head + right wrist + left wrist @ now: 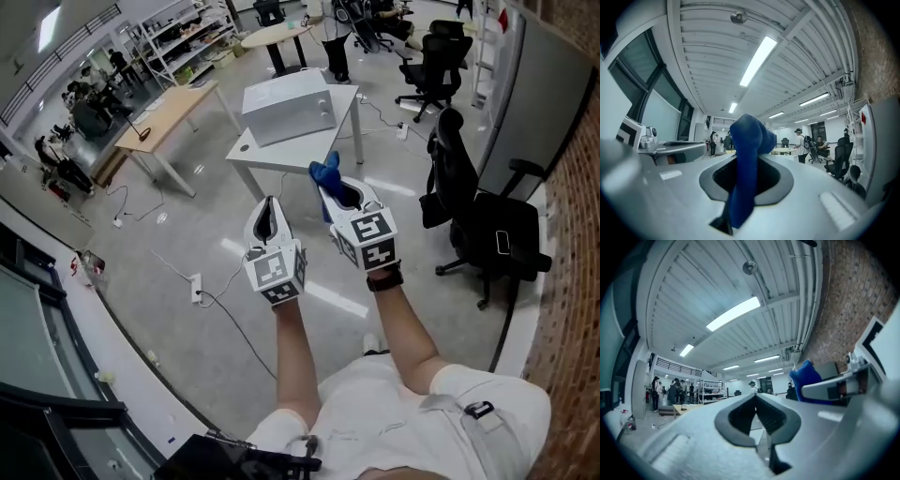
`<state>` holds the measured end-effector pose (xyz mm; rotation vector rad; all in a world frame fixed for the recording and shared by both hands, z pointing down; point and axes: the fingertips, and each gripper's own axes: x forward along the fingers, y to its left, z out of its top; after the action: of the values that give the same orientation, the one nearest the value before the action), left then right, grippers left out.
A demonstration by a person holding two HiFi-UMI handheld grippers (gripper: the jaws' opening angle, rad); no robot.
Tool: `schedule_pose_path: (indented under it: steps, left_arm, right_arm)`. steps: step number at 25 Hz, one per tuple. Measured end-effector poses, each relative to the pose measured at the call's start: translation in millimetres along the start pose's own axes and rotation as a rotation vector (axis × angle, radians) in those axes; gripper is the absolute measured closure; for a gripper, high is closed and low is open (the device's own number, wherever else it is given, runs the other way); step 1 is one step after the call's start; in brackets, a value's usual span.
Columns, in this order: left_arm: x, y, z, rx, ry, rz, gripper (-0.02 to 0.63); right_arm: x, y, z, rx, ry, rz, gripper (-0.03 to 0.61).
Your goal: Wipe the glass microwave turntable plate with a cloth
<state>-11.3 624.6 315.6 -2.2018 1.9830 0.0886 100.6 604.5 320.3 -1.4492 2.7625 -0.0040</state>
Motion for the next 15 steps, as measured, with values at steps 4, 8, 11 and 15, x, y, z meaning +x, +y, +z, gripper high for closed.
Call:
schedule_pose_path:
  steps: [4, 8, 11, 15]
  left_arm:
    - [46, -7, -5, 0.002, -0.001, -0.006, 0.621]
    - [74, -14, -23, -0.011, 0.016, -0.003, 0.62]
    - [91, -17, -44, -0.007, 0.057, 0.004, 0.62]
    - [113, -10, -63, -0.016, 0.085, 0.022, 0.615]
  right_arm:
    - [27, -42, -7, 0.013, 0.013, -0.015, 0.509]
    - [45, -81, -28, 0.035, 0.041, -0.033, 0.509]
    - [56, -101, -50, 0.067, 0.083, -0.042, 0.509]
    - [76, -106, -73, 0.066, 0.14, -0.014, 0.508]
